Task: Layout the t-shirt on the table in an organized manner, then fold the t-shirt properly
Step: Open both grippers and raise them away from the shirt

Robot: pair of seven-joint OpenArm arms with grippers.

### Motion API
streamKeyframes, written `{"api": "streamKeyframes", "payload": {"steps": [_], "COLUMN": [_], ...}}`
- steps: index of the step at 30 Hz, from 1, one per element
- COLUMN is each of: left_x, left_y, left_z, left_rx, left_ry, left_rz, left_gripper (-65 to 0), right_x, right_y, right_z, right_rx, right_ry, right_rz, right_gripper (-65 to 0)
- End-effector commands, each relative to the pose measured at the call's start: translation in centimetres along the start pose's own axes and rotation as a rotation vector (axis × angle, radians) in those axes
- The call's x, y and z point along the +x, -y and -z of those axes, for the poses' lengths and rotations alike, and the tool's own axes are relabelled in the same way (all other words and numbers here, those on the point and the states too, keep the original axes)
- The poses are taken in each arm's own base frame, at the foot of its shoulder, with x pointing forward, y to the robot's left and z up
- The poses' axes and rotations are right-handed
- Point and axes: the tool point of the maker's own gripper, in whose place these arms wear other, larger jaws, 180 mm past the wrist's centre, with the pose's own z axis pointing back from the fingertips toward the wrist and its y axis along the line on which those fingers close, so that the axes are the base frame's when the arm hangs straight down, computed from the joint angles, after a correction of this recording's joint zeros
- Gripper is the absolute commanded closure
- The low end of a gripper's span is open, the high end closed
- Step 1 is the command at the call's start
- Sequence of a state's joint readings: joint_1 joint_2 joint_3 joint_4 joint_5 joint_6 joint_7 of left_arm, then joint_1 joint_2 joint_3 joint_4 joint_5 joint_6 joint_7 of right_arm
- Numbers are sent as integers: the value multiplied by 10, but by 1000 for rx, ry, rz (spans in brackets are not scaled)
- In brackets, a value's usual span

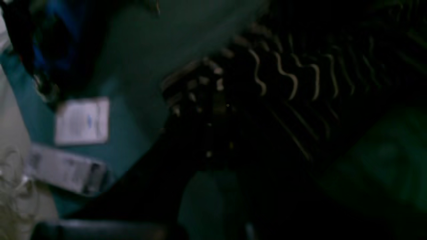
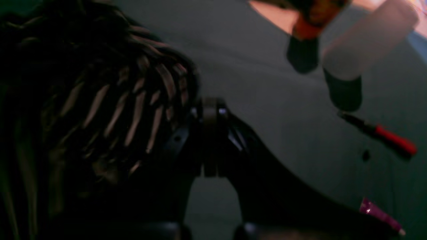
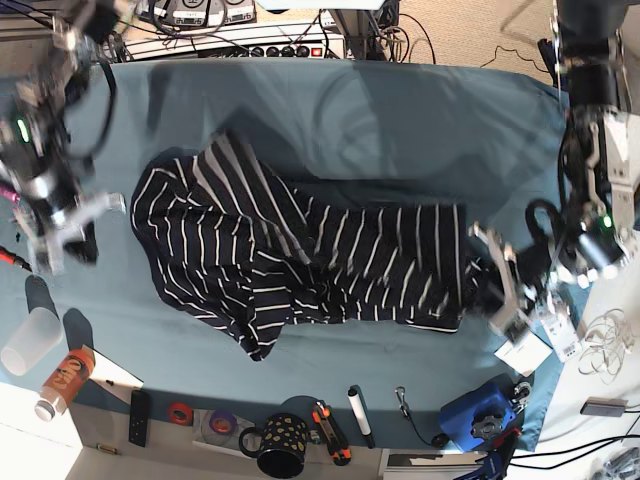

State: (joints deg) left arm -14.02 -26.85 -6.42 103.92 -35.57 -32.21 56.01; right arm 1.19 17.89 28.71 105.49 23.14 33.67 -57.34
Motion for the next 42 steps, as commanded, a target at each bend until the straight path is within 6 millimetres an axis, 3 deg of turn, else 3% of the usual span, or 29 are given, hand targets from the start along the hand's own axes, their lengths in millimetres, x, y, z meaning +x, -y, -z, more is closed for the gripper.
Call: {"api": "streamKeyframes", "payload": {"steps": [1,4,9,15,21,33,37,42], "left_x": [23,32,30,15,4,-52,-71,-88], "left_y": [-12,-20,-27,-29,-17,53,39,-6], "left_z": [-7,-8,-9,-9,-15,-67,-89,-133], "left_rx": [29,60,95,105,82,67,156,350], "left_ry": [62,67,58,-28,-85,-118,-140,-152], "left_rz": [29,53,13,-8,-5,-62,-135,-196], "left_gripper": [0,-11,-211,-235,-235,-235,-235,-235], "right_x": [27,40,60,73,79,23,4,-44], "right_y": [14,42,73,59,32,-37,-49,-45], "right_z": [6,30,51,45,22,-31,-45,-52], "right_rx": [-36,-84,-38,104,185,321,323,287], "right_ry": [71,70,71,71,117,52,-12,-192], "right_rz": [7,109,281,257,129,-6,-67,-99], "right_gripper": [0,0,0,0,0,0,0,0]}}
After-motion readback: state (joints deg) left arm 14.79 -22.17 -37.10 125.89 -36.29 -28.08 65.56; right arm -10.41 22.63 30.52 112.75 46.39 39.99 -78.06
